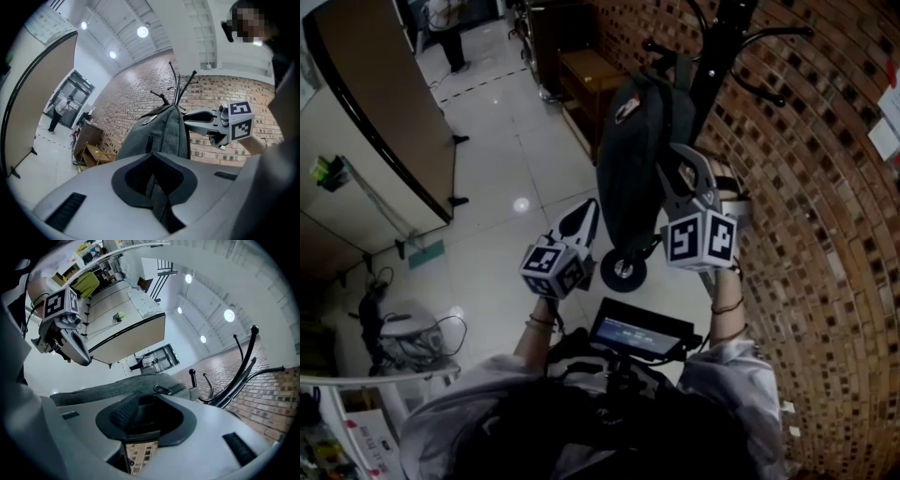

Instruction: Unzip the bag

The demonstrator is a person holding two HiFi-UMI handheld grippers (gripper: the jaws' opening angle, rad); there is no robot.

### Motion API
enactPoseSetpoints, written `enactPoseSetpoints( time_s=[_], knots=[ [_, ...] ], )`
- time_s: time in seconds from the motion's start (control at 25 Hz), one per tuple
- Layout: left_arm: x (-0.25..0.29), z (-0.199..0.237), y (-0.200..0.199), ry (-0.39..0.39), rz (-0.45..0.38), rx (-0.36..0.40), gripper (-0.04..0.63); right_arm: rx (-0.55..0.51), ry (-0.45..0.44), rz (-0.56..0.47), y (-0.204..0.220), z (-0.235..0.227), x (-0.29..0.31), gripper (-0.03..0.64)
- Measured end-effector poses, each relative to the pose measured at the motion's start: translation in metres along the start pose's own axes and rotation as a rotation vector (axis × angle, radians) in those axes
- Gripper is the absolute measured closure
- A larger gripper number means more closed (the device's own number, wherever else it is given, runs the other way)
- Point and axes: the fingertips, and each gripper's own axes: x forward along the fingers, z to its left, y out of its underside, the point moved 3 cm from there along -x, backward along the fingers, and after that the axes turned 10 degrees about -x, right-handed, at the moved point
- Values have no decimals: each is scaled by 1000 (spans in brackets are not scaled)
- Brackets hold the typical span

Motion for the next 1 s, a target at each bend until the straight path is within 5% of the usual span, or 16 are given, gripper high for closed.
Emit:
enactPoseSetpoints(
  time_s=[0.56,0.84,1.0],
  knots=[
    [-1,-7,-4,40,3,-12,588,101,29,-28,6,-9,-11,497],
    [-4,-1,-3,32,21,-10,588,164,121,-124,1,-22,-27,600],
    [-3,2,-3,34,23,-9,588,215,153,-130,4,-31,-25,600]
  ],
)
